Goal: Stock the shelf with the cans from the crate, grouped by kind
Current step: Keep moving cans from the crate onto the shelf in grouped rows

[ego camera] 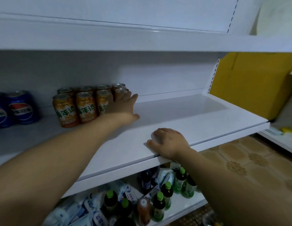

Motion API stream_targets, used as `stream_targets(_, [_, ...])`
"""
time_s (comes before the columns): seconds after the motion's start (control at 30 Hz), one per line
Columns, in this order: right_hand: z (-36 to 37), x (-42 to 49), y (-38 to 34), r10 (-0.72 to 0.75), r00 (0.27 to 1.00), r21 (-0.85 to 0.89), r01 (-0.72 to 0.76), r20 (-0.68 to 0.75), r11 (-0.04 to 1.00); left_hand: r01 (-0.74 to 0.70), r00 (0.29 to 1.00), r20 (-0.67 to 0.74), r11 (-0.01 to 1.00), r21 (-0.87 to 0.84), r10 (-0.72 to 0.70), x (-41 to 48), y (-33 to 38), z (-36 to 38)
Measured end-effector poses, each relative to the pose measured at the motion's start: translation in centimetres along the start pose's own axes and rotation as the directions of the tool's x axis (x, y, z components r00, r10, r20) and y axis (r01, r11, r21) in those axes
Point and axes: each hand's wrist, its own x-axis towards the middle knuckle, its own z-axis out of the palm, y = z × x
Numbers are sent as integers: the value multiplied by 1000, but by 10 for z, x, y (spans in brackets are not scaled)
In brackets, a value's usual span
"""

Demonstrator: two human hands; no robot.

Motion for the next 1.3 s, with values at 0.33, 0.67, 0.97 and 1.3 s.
stream_targets(0.33, [-48, -147, 116, 553, 832, -43, -555, -49, 831, -335, 906, 181, 911, -242, 382, -61, 159, -2])
stream_targets(0.67, [-7, -331, 215, 898, 440, 48, -898, 33, 438, -579, 526, 396, 658, -481, 752, -167, 330, 106])
stream_targets(0.97, [101, -393, 317, 916, 264, 53, -964, 302, 260, -421, 353, 664, 746, -516, 659, -178, 403, 264])
stream_targets(1.3, [260, -409, 454, 855, 123, 61, -992, 504, 106, -280, 198, 790, 806, -521, 580, -168, 501, 450])
